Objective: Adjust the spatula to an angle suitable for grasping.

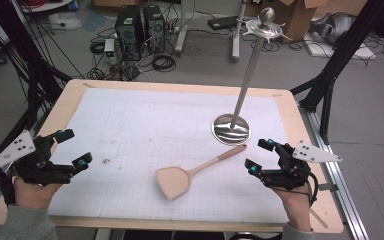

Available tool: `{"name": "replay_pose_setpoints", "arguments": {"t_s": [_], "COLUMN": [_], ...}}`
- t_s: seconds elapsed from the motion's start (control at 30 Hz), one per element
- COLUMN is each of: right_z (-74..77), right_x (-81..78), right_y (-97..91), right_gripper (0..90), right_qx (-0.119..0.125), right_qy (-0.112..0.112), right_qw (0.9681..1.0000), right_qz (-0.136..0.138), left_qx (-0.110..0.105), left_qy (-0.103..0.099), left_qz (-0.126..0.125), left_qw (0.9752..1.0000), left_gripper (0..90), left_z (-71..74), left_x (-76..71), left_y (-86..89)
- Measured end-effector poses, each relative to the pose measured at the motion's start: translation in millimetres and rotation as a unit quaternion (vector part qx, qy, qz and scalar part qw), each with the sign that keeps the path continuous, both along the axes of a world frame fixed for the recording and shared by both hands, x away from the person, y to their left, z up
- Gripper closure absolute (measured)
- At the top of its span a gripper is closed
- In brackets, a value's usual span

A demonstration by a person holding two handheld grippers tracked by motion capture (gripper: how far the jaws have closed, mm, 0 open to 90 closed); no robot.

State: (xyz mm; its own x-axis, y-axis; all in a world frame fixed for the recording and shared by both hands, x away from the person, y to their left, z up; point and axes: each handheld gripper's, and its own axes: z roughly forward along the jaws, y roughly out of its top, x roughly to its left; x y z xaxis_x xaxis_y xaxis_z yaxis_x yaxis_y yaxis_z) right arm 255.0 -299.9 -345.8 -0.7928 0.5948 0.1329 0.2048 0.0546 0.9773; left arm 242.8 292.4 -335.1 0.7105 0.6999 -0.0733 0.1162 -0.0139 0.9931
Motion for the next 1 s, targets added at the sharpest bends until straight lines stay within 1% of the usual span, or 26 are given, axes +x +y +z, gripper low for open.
{"name": "replay_pose_setpoints", "arguments": {"t_s": [0.07, 0.1, 0.13, 0.17, 0.23, 0.33, 0.37, 0.4, 0.43, 0.47, 0.5, 0.57, 0.6, 0.63, 0.73, 0.83, 0.87, 0.9, 0.93, 0.97, 1.0], "right_z": [-0.9, -1.5, -1.5, -2.5, -3.6, -7.3, -7.3, -9.8, -9.8, -12.2, -13.6, -16.1, -16.1, -18.4, -21.1, -23.7, -24.6, -25.6, -25.6, -27.7, -28.7], "right_x": [1.9, 2.9, 2.9, 3.7, 4.8, 8.6, 8.6, 10.4, 10.4, 12.7, 13.9, 16.2, 16.2, 18.5, 22.0, 25.0, 26.4, 27.3, 27.3, 29.4, 30.0], "right_y": [3.0, 4.7, 4.7, 7.6, 9.7, 13.2, 13.2, 16.6, 16.6, 19.6, 20.8, 22.6, 22.6, 24.6, 26.5, 27.7, 27.7, 28.2, 28.2, 28.9, 29.7], "right_gripper": [18.3, 22.0, 22.0, 29.6, 33.7, 43.8, 43.8, 49.1, 49.1, 54.2, 55.6, 60.3, 60.3, 64.6, 71.1, 78.6, 80.8, 83.0, 83.0, 86.7, 88.5], "right_qx": [-0.005, -0.009, -0.009, -0.016, -0.022, -0.032, -0.032, -0.047, -0.047, -0.058, -0.063, -0.068, -0.068, -0.073, -0.081, -0.087, -0.088, -0.09, -0.09, -0.092, -0.093], "right_qy": [0.007, 0.007, 0.007, 0.006, 0.01, 0.015, 0.015, 0.013, 0.013, 0.022, 0.021, 0.023, 0.023, 0.033, 0.035, 0.042, 0.04, 0.045, 0.045, 0.048, 0.053], "right_qw": [1.0, 0.9999, 0.9999, 0.9998, 0.9996, 0.9993, 0.9993, 0.9988, 0.9988, 0.9981, 0.9978, 0.9974, 0.9974, 0.9968, 0.9961, 0.9954, 0.9953, 0.9949, 0.9949, 0.9945, 0.9943], "right_qz": [0.003, 0.006, 0.006, 0.012, 0.013, 0.01, 0.01, 0.006, 0.006, 0.004, 0.002, 0.001, 0.001, -0.003, -0.003, -0.004, -0.002, -0.003, -0.003, 0.0, 0.002], "left_qx": [-0.001, -0.001, -0.001, 0.001, 0.002, 0.012, 0.012, 0.01, 0.01, 0.009, 0.01, 0.008, 0.008, 0.008, 0.007, 0.01, 0.01, 0.01, 0.01, 0.011, 0.011], "left_qy": [0.0, 0.001, 0.001, 0.001, 0.002, 0.001, 0.001, 0.002, 0.002, 0.003, 0.003, 0.003, 0.003, 0.003, 0.004, 0.006, 0.006, 0.006, 0.006, 0.007, 0.008], "left_qz": [0.001, 0.001, 0.001, 0.002, 0.002, 0.018, 0.018, 0.022, 0.022, 0.024, 0.024, 0.025, 0.025, 0.025, 0.026, 0.025, 0.024, 0.024, 0.024, 0.024, 0.024], "left_qw": [1.0, 1.0, 1.0, 1.0, 1.0, 0.9998, 0.9998, 0.9997, 0.9997, 0.9997, 0.9996, 0.9997, 0.9997, 0.9996, 0.9996, 0.9996, 0.9996, 0.9996, 0.9996, 0.9996, 0.9996], "left_gripper": [1.7, 1.7, 1.7, 1.7, 1.7, 1.8, 1.7, 1.7, 1.7, 1.7, 1.7, 1.7, 1.7, 1.7, 1.7, 1.7, 1.7, 1.7, 1.7, 1.7, 1.7], "left_z": [-0.5, -0.7, -0.7, -1.0, -1.2, -1.7, -1.7, -2.0, -2.0, -2.3, -2.3, -2.5, -2.5, -2.6, -2.8, -2.9, -3.0, -3.1, -3.1, -3.7, -4.0], "left_x": [0.2, 0.2, 0.2, 0.4, 0.4, 0.3, 0.3, 0.3, 0.3, 0.5, 0.6, 0.7, 0.7, 0.6, 0.8, 0.6, 0.7, 0.8, 0.8, 1.1, 1.3], "left_y": [-0.5, -0.6, -0.6, -0.3, -0.3, -0.6, -0.6, 0.2, 0.2, 1.1, 1.5, 1.8, 1.8, 2.0, 1.8, 1.6, 1.3, 1.0, 1.0, 0.6, 0.2]}}
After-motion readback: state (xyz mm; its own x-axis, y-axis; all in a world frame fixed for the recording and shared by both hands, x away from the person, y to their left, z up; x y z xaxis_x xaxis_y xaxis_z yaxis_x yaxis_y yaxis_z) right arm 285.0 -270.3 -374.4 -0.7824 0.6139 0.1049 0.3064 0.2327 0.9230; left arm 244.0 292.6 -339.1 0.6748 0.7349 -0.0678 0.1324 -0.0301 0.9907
